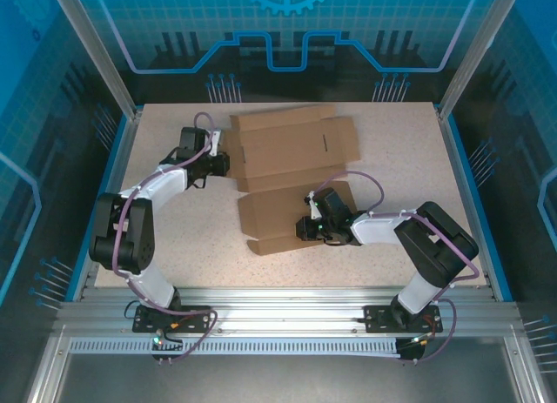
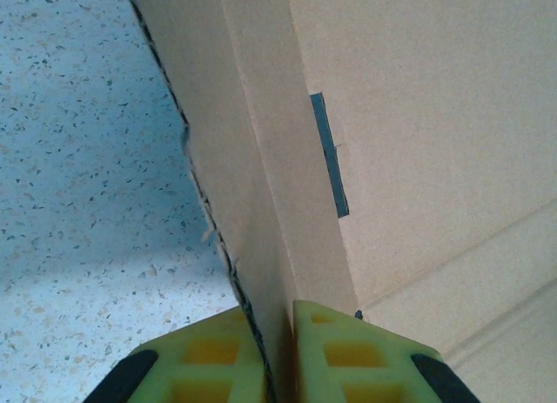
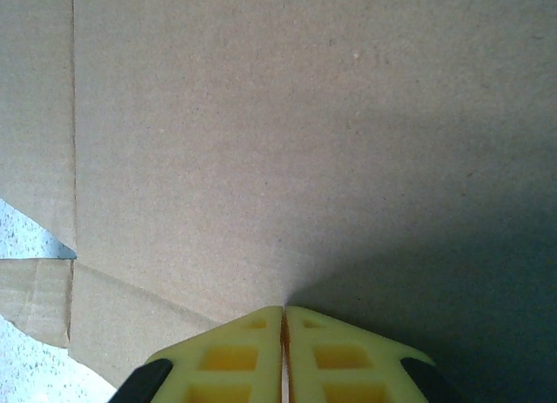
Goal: Fold the paper box
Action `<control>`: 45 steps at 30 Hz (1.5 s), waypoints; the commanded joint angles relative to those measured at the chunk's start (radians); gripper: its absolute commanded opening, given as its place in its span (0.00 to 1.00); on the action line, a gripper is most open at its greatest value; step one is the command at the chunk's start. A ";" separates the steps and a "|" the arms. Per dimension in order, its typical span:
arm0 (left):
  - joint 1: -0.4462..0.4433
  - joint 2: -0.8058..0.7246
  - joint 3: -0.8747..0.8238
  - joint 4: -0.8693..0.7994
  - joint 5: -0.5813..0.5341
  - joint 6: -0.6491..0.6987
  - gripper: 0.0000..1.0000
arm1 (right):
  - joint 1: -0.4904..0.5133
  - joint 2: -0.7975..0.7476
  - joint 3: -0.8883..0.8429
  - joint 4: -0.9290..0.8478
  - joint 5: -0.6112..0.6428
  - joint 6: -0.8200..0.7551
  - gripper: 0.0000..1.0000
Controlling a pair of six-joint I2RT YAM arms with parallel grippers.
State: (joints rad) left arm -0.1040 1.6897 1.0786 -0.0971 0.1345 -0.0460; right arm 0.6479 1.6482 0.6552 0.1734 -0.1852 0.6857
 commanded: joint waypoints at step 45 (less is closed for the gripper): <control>-0.226 -0.231 -0.280 -0.118 -0.226 -0.216 0.14 | 0.065 0.056 -0.022 -0.029 0.077 0.085 0.12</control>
State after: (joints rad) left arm -0.3038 1.4704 0.8215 -0.1234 -0.0639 -0.2379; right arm 0.6891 1.6722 0.6678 0.2039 -0.1616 0.7422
